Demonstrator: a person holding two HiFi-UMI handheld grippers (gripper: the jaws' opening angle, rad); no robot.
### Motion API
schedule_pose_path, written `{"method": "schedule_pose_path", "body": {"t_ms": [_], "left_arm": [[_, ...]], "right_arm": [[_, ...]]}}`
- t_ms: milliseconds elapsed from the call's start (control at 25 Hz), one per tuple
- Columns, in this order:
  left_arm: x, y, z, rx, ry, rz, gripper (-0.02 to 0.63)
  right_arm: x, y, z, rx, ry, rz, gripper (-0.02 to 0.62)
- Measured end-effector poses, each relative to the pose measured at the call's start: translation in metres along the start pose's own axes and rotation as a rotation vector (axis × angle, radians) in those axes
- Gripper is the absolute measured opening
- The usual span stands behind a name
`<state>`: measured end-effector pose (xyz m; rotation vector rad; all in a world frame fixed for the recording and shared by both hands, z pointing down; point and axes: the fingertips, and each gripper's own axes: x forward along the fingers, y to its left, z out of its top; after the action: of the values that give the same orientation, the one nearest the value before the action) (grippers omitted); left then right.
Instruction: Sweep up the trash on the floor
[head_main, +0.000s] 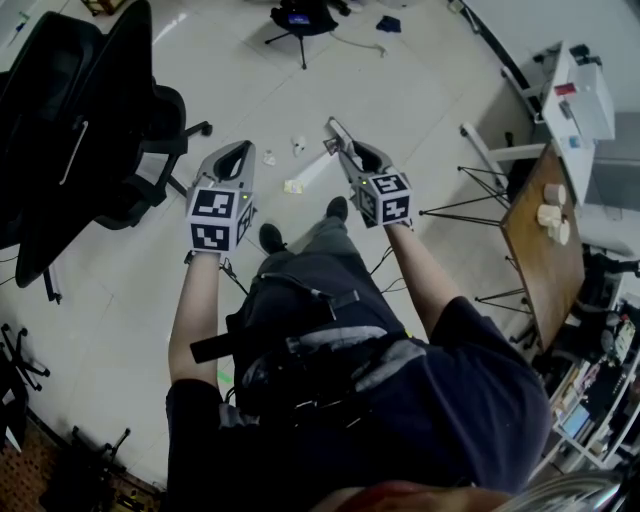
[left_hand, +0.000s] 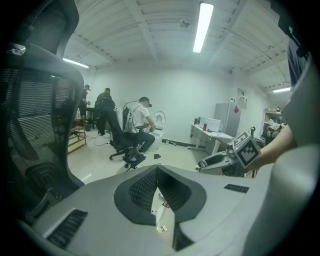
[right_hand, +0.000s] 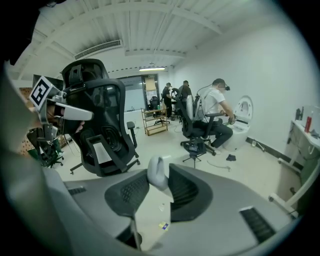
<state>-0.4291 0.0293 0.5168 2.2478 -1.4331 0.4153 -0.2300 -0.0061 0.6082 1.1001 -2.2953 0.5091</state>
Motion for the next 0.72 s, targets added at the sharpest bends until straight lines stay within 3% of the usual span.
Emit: {"method": "schedule_pose_path", "body": {"t_ms": [400,720], "left_arm": [[-0.006,-0.024,-0.001,-0.027,-0.004,-0.014,0.003],[-0.019,-0.060,-0.022,-0.007,0.019,0.058,0.003]], "right_arm": [[-0.031,0.029,-0.020,0.029,0.002,0.039,0.138],[-0.048,0.031,-0.029,-0.013,-0.033,0.100,0.140]]}}
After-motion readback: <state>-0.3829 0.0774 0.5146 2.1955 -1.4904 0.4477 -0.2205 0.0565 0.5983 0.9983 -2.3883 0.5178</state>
